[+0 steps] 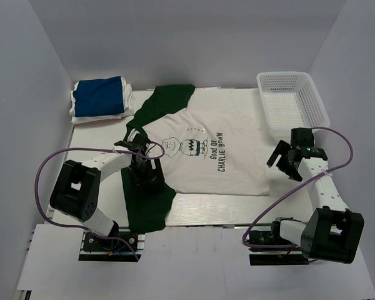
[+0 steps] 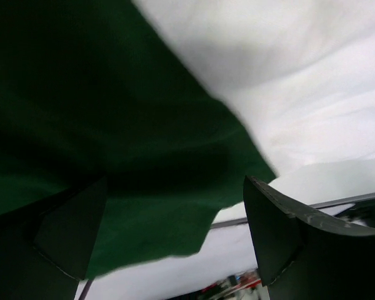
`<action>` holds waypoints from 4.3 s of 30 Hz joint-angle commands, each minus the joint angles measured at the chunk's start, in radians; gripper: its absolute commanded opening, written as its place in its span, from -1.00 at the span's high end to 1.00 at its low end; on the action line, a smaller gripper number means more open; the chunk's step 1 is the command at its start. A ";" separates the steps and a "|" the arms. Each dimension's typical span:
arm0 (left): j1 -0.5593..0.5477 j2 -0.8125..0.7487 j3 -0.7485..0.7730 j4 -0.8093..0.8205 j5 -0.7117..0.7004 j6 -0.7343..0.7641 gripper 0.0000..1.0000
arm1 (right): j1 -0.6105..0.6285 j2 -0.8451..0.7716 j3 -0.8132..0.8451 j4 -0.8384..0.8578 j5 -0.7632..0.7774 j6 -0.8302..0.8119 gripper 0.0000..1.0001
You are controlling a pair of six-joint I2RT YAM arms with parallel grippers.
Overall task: Fold and stack the t-shirts
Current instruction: Flatten out the tshirt, then grap the side of the flattened tshirt closest away from the robot with both arms
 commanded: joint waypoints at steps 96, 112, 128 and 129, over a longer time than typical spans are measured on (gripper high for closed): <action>0.159 -0.485 -0.378 -0.179 -0.025 -0.254 0.20 | 0.346 0.079 0.019 0.535 -0.114 0.035 -0.81; 0.159 -0.482 -0.283 -0.230 0.054 -0.197 1.00 | 0.269 -0.010 -0.170 0.289 -0.011 0.173 -0.75; 0.159 -0.456 -0.174 -0.331 0.092 -0.113 1.00 | 0.209 0.202 -0.228 0.450 -0.059 0.173 0.24; 0.159 -0.456 -0.174 -0.331 0.093 -0.113 1.00 | 0.209 0.197 -0.233 0.473 -0.065 0.186 0.43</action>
